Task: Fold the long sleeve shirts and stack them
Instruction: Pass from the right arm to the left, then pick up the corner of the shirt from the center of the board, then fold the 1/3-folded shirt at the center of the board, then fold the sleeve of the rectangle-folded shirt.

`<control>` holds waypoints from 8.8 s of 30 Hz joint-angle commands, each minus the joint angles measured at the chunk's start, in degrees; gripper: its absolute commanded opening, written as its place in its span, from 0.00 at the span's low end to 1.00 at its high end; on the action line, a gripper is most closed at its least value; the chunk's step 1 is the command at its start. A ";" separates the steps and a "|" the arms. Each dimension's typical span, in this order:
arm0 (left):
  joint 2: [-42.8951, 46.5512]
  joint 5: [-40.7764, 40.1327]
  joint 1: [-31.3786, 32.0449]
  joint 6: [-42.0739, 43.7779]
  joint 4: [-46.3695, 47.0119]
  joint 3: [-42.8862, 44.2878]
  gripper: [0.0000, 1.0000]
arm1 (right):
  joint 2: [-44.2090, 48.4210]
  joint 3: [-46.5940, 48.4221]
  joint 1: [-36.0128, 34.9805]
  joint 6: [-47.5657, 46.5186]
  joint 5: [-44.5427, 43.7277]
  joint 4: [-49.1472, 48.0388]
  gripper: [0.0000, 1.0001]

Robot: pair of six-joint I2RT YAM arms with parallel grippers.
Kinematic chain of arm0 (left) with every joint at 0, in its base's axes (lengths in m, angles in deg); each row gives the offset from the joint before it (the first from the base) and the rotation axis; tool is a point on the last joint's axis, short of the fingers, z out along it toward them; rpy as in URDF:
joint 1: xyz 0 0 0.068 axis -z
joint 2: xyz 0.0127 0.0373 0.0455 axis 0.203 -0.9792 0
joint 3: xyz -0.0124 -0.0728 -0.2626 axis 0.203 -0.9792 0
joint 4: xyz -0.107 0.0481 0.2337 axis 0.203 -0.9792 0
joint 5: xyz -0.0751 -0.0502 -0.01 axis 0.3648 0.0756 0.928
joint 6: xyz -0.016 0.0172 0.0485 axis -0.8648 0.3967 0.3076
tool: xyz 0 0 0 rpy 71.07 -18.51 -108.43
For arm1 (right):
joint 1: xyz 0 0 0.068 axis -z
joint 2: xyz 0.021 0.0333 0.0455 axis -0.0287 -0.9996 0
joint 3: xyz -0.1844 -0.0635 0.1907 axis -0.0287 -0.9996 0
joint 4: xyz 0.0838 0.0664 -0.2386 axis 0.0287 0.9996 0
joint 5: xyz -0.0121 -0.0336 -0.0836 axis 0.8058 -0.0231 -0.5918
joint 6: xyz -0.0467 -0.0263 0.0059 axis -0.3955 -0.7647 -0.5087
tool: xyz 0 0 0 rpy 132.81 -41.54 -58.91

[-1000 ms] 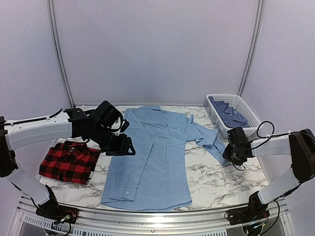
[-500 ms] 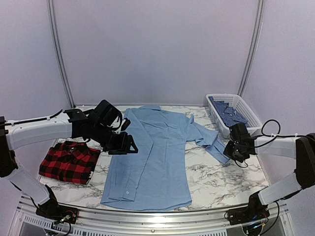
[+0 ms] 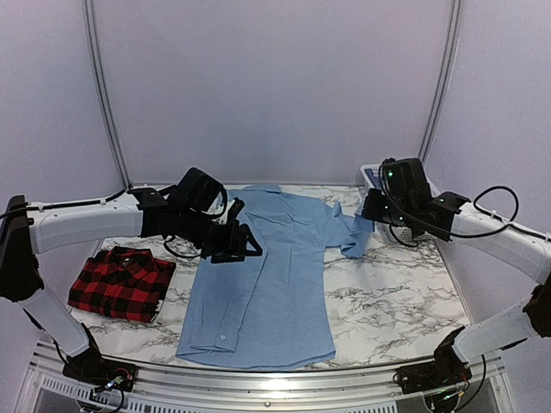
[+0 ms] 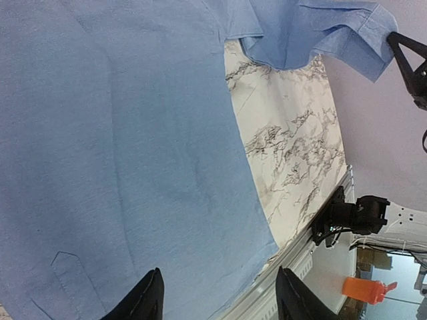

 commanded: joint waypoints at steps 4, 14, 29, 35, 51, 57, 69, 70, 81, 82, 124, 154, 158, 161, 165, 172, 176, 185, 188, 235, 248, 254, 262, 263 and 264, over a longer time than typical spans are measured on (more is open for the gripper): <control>-3.79 3.76 -0.51 -2.30 8.73 1.82 0.59 | -12.29 9.17 -10.67 -3.39 11.81 -5.76 0.00; -5.95 -6.42 -0.45 0.84 16.50 1.07 0.62 | -25.22 17.98 -12.17 11.57 28.37 -11.26 0.00; -9.35 -11.89 2.22 2.70 24.47 0.82 0.71 | -26.89 11.09 -12.32 28.41 37.98 -27.06 0.00; -9.95 -15.83 4.13 5.75 24.17 1.53 0.73 | -27.65 10.19 -12.58 30.27 39.05 -29.27 0.00; -12.12 -19.55 4.62 5.97 24.39 2.44 0.28 | -29.12 10.52 -14.28 29.15 37.08 -27.66 0.00; -12.08 -19.72 4.59 5.61 24.31 2.28 0.00 | -28.76 12.44 -14.57 23.93 35.46 -24.53 0.12; -8.22 -19.72 3.34 3.18 22.16 3.35 0.00 | -15.07 6.64 -14.31 9.90 25.33 -9.78 0.57; -7.48 -21.25 3.13 3.10 21.67 3.64 0.00 | -13.90 5.73 -14.27 8.88 24.45 -8.53 0.57; -1.85 -22.57 -2.22 5.59 17.02 9.20 0.00 | -1.42 -8.58 -14.98 7.30 23.02 3.51 0.48; -1.77 -22.16 -2.62 5.99 16.71 9.96 0.00 | -0.06 -10.11 -15.31 7.88 22.99 3.92 0.48; -8.64 -15.45 -9.72 11.94 12.43 28.07 0.00 | -0.78 -24.11 -40.06 32.23 20.88 1.99 0.21; -4.35 -14.85 -24.00 14.45 10.64 28.13 0.00 | -22.88 4.93 -41.29 16.31 24.58 2.58 0.00; -3.66 -14.22 -26.96 15.26 10.60 26.32 0.00 | -29.03 10.34 -41.31 13.79 26.51 2.50 0.00; -3.63 -13.50 -29.01 14.99 10.54 25.19 0.00 | -32.41 13.07 -41.16 12.68 28.39 1.68 0.00; -3.78 -13.15 -30.73 14.74 10.69 24.45 0.00 | -34.84 15.45 -40.79 11.86 29.88 1.31 0.00; -4.74 -12.25 -31.88 14.33 10.91 25.65 0.00 | -35.41 16.78 -40.41 11.49 30.89 0.30 0.00; -6.00 -11.55 -32.07 14.30 10.90 26.86 0.00 | -35.26 16.58 -40.41 11.41 31.62 -0.45 0.00; -6.02 -11.48 -32.78 14.52 11.00 27.08 0.00 | -33.81 15.22 -40.87 10.48 34.00 -2.17 0.00; -5.90 -11.22 -33.27 14.50 11.00 27.32 0.00 | -33.99 15.32 -41.11 10.64 34.19 -2.50 0.00; -6.01 12.32 -30.17 21.68 16.45 24.65 0.03 | -17.78 8.12 -25.39 7.27 26.24 -1.69 0.49; 3.69 16.22 -23.23 26.21 16.54 10.11 0.06 | -15.24 5.60 -16.45 4.22 26.97 -1.79 0.50; 6.99 14.53 -15.78 30.24 10.66 1.72 0.06 | -15.90 5.32 -13.68 2.88 27.68 -2.06 0.50; 7.24 9.76 -6.44 29.47 7.12 -6.88 0.06 | -18.62 6.13 -12.81 1.50 27.95 -1.88 0.51; 6.71 9.02 -5.41 29.30 6.45 -7.26 0.06 | -19.01 6.24 -12.85 1.41 28.12 -1.94 0.51; 5.95 8.72 -4.54 29.13 5.79 -7.43 0.06 | -19.37 6.25 -12.76 1.39 28.37 -2.13 0.51</control>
